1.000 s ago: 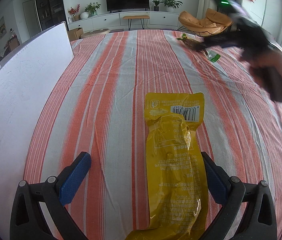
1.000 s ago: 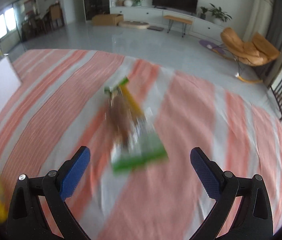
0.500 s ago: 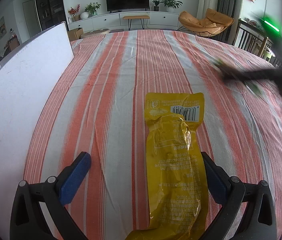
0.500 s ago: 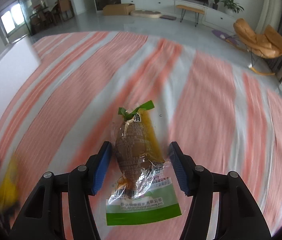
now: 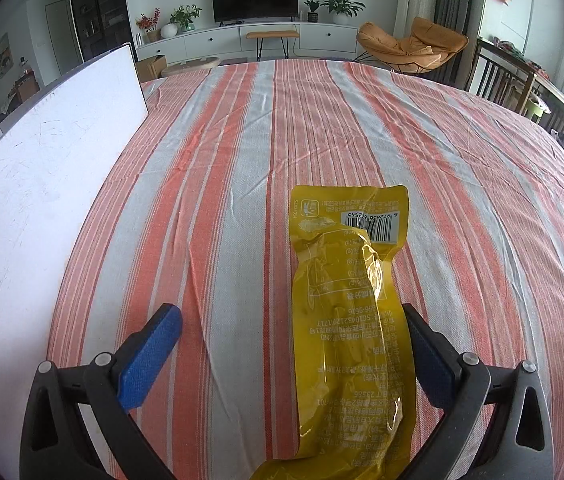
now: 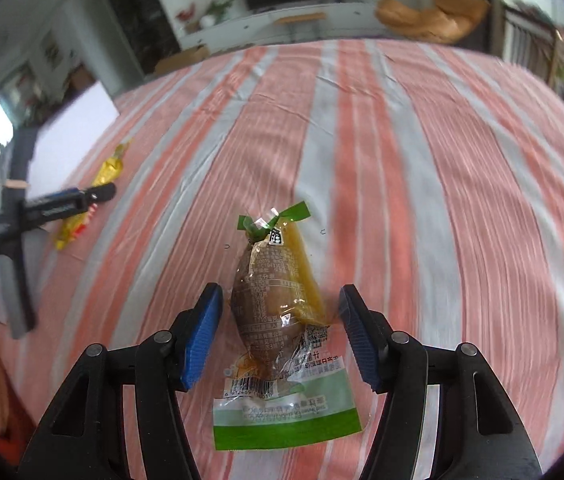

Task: Organize snacks
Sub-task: 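Grasp the yellow pouch with the left tool while the right tool holds the brown pouch, then carry both pouches into the box and open both tools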

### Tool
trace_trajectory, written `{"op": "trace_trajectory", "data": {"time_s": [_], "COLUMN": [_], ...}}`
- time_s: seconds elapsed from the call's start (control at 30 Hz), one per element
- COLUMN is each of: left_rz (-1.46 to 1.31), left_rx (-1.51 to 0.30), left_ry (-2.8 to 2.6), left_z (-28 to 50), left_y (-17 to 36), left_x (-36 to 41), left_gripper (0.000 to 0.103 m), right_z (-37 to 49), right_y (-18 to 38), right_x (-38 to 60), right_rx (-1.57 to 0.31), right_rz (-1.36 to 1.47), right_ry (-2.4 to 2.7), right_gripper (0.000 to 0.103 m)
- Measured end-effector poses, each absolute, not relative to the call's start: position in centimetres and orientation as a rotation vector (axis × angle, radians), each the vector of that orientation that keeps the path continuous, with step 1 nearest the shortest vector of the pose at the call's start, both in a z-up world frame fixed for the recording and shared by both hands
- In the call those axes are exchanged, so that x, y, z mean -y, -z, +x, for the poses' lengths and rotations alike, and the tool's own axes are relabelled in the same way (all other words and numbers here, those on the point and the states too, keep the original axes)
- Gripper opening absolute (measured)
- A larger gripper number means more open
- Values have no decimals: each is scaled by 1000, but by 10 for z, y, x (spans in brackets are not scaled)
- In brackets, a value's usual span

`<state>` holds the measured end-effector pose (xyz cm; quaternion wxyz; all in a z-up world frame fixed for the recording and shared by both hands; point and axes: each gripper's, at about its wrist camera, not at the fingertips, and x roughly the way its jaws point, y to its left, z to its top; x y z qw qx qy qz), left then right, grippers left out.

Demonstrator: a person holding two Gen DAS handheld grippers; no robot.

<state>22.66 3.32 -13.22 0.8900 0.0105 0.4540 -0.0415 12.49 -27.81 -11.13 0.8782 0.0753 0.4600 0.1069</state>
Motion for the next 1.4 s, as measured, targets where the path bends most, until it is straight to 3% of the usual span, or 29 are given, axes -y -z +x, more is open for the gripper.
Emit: {"op": "trace_trajectory", "data": {"time_s": [0.3, 0.37, 0.43, 0.47, 0.6, 0.87, 1.07, 1.33, 1.4], "left_rz": [22, 12, -16, -27, 17, -298, -338, -220, -243], "left_rx": [-951, -1039, -1026, -1026, -1023, -846, -733, -813, -825], "left_ry": [82, 88, 144, 184, 217, 325, 205, -179, -195], "left_z": [228, 232, 226, 224, 216, 155, 112, 76, 71], "left_y": [132, 128, 119, 116, 106, 19, -47, -17, -4], "left_x": [-32, -32, -31, -30, -25, -94, -205, -315, -326], "left_gripper": [103, 101, 72, 49, 40, 40, 41, 46, 62], "right_z": [103, 98, 91, 88, 84, 104, 142, 178, 185], "right_y": [105, 101, 97, 97, 105, 67, -3, -44, -37], "right_x": [286, 288, 291, 294, 298, 252, 132, -83, -120], "right_rx": [-938, -928, -913, -908, -928, -903, -849, -831, -847], "right_rz": [454, 473, 471, 470, 490, 430, 360, 225, 191], "right_ry": [-303, -309, -313, -314, -312, -430, -687, -952, -962], "right_gripper": [63, 63, 63, 63, 63, 63, 63, 64, 68]}}
